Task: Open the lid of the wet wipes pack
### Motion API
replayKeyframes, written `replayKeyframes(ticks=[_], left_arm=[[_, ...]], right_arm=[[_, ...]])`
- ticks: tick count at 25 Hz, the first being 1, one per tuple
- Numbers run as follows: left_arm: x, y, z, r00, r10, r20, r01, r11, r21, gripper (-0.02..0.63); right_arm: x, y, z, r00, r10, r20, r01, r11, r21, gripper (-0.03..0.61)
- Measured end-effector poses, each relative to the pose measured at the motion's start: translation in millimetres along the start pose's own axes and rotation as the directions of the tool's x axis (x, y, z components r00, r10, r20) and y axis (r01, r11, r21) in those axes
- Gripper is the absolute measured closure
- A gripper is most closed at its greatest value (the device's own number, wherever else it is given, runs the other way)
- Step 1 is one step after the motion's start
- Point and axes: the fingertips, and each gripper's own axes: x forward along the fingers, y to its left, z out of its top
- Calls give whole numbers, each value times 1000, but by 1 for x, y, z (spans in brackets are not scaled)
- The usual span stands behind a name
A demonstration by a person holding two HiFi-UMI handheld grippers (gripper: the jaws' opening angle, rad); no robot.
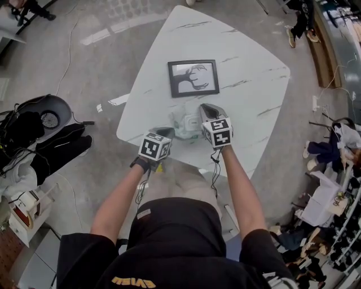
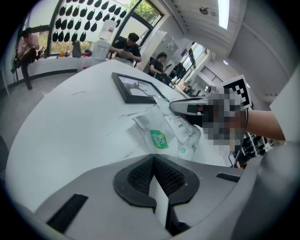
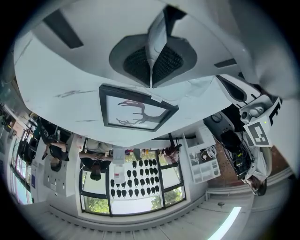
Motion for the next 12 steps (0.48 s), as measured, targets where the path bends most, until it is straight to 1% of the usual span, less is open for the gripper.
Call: replayKeyframes(ticks=[4, 7, 9, 11, 12], left_arm=[[1, 0, -4, 1000, 2, 5, -2, 1000, 3, 598], [2, 3, -9, 1000, 10, 7, -10, 1000, 27, 598], [5, 7, -12, 1000, 24, 9, -25, 999, 41, 598], [6, 10, -10, 999, 33, 11, -33, 999, 28, 598], [3, 9, -6, 999, 39, 22, -40, 999, 23, 597]], right_arm=[[5, 2, -7, 1000, -3, -6, 3, 1000, 8, 563], [7, 5, -13, 1000, -26, 9, 25, 999, 24, 561], [11, 7, -15, 999, -37, 13, 37, 999, 1, 561], [10, 5, -13, 1000, -17, 14, 17, 1000, -25, 575], [3, 3, -10, 1000, -15, 22, 15, 1000, -22, 575]])
